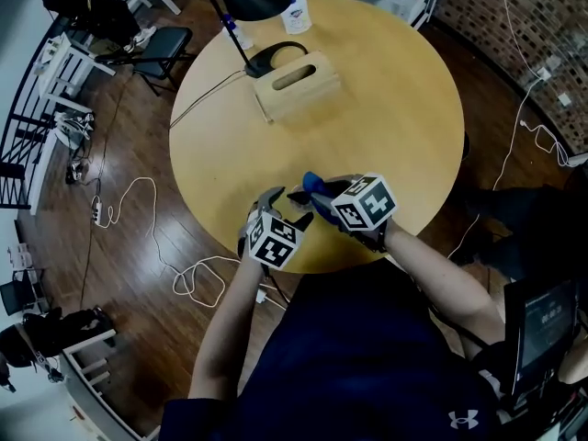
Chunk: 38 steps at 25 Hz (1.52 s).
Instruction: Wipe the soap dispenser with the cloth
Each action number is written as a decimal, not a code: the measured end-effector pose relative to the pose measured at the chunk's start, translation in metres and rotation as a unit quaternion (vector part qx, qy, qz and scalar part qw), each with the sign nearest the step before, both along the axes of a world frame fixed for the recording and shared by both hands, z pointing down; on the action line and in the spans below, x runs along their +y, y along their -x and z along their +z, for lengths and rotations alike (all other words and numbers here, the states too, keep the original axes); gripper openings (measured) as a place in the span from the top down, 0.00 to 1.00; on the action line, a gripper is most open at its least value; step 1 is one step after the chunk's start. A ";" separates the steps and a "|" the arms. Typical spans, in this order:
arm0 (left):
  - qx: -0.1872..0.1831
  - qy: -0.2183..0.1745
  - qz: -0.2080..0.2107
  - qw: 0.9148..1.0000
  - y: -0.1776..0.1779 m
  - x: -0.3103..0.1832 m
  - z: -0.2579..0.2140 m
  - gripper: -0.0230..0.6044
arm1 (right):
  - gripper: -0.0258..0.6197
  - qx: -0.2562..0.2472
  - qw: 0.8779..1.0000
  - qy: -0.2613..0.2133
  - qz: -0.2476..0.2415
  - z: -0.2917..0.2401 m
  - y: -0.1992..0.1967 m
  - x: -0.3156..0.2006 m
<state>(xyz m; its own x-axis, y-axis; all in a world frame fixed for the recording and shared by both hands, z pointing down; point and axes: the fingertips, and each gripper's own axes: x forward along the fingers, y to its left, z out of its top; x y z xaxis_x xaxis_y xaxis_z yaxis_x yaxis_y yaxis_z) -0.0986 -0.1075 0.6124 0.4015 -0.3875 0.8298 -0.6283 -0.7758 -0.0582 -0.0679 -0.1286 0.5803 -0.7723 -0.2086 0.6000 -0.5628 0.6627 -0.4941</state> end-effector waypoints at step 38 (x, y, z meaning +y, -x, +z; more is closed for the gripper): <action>0.014 -0.006 -0.006 1.000 -0.002 -0.016 0.030 0.43 | 0.84 0.015 0.998 0.029 0.044 -0.010 -0.028 0.005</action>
<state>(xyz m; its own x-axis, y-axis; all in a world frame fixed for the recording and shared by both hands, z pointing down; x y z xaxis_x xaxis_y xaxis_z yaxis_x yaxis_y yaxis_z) -0.0969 -0.1240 0.6427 0.4200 -0.4034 0.8130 -0.6397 -0.7670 -0.0501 -0.0397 -0.1236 0.5701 -0.7338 -0.2381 0.6363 -0.6327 0.5806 -0.5125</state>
